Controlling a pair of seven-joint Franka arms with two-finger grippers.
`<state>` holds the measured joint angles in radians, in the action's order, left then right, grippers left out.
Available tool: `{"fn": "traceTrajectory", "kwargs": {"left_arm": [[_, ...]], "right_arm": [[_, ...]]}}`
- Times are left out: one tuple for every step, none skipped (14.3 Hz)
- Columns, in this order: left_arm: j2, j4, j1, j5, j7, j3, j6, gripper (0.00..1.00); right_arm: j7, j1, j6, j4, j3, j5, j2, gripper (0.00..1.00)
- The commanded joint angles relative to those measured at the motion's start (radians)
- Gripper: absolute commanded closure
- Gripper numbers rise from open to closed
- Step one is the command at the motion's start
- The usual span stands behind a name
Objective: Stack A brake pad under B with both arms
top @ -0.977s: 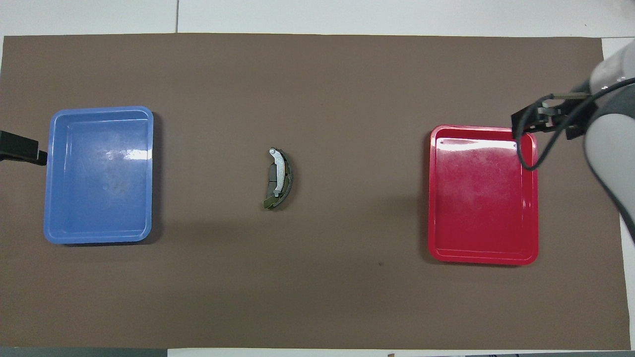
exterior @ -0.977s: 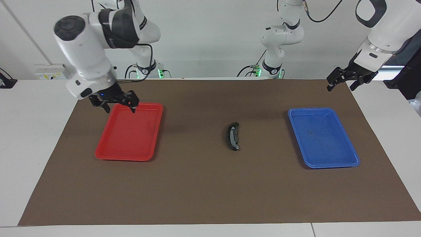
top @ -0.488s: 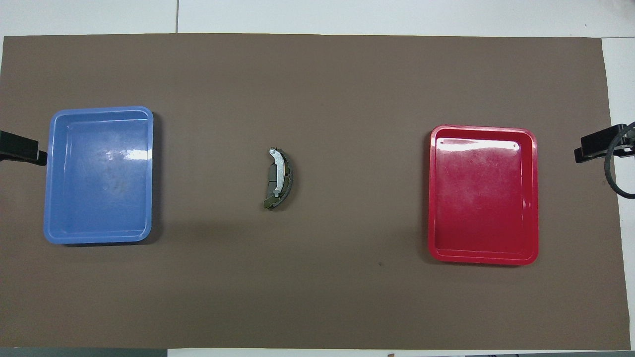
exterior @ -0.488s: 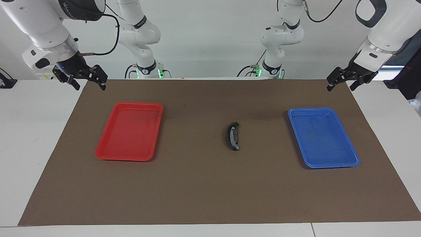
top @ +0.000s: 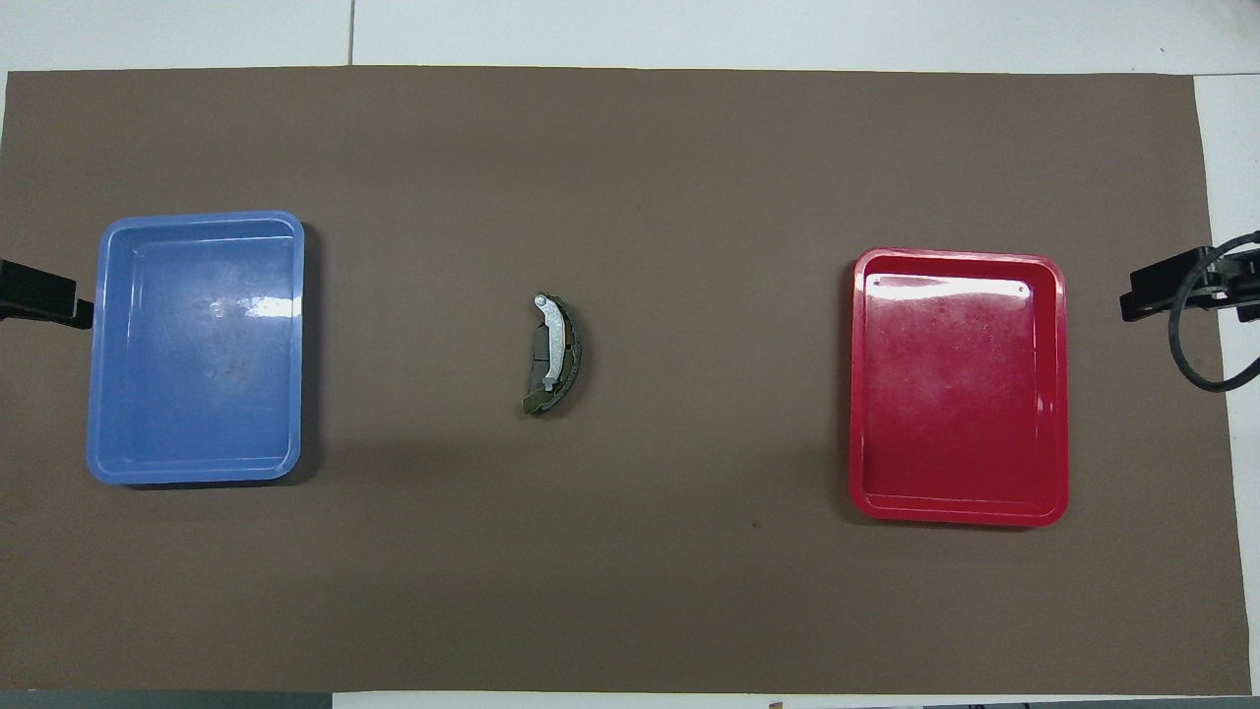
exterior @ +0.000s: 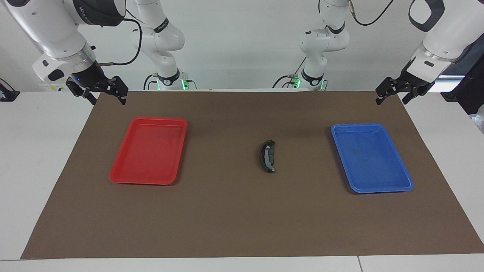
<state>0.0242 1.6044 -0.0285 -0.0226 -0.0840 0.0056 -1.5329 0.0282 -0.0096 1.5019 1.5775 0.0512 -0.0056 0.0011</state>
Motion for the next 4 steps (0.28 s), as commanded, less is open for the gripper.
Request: {"fn": "traceTrajectory", "kwargs": {"left_arm": [[0.010, 0.008, -0.010, -0.008, -0.011, -0.004, 0.013, 0.00], [0.008, 0.008, -0.010, -0.008, -0.011, -0.004, 0.013, 0.00], [0.009, 0.008, -0.010, -0.008, -0.011, -0.004, 0.013, 0.00], [0.010, 0.008, -0.010, -0.008, -0.011, -0.004, 0.013, 0.00]], "right_arm": [[-0.008, -0.004, 0.031, 0.016, -0.007, -0.031, -0.010, 0.00], [-0.008, -0.004, 0.034, 0.016, -0.007, -0.031, -0.010, 0.00], [-0.008, -0.004, 0.035, 0.016, -0.007, -0.033, -0.010, 0.00], [-0.008, -0.004, 0.035, 0.016, -0.007, -0.033, -0.010, 0.00]]}}
